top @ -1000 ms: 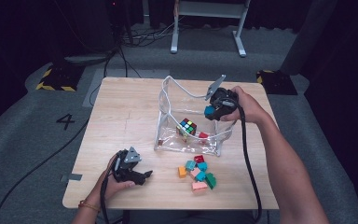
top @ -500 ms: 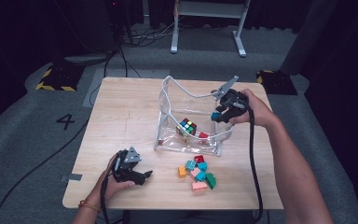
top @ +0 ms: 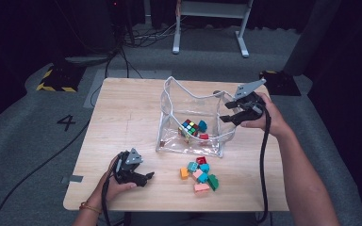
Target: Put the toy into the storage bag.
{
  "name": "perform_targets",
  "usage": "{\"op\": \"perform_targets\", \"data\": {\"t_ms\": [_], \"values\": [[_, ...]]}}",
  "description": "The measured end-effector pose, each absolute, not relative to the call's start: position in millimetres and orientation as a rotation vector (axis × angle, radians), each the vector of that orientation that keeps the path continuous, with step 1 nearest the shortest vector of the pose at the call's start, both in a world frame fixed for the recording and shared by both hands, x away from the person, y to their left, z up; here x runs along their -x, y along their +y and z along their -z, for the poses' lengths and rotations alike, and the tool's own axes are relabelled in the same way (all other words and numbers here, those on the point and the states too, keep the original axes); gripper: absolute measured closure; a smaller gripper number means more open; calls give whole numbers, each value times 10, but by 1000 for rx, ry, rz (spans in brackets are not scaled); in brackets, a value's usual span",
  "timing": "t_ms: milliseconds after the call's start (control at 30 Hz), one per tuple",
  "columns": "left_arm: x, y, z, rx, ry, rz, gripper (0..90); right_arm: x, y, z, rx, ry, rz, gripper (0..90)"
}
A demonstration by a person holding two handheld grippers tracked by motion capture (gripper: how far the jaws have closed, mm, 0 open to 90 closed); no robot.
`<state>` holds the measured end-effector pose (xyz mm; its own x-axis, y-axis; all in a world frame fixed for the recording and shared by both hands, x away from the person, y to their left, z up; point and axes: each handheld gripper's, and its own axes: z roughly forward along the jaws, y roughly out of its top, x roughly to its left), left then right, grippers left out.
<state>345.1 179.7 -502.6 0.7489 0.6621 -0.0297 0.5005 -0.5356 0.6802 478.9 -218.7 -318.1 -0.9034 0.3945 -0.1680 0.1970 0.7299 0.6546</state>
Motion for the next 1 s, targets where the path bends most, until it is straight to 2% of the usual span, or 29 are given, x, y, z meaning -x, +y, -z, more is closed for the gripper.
{"op": "perform_targets", "data": {"t_ms": [400, 767, 1000], "values": [[-3451, 1797, 5026, -2253, 869, -303, 142, -4447, -2416, 3080, -478, 2492, -1142, 391], [-3452, 1800, 5024, -2258, 866, -304, 142, -4048, -2596, 3156, -452, 2420, -1250, 382], [-3451, 1797, 5026, -2253, 868, -302, 142, -3764, -2711, 3322, -433, 2428, -1311, 391]]}}
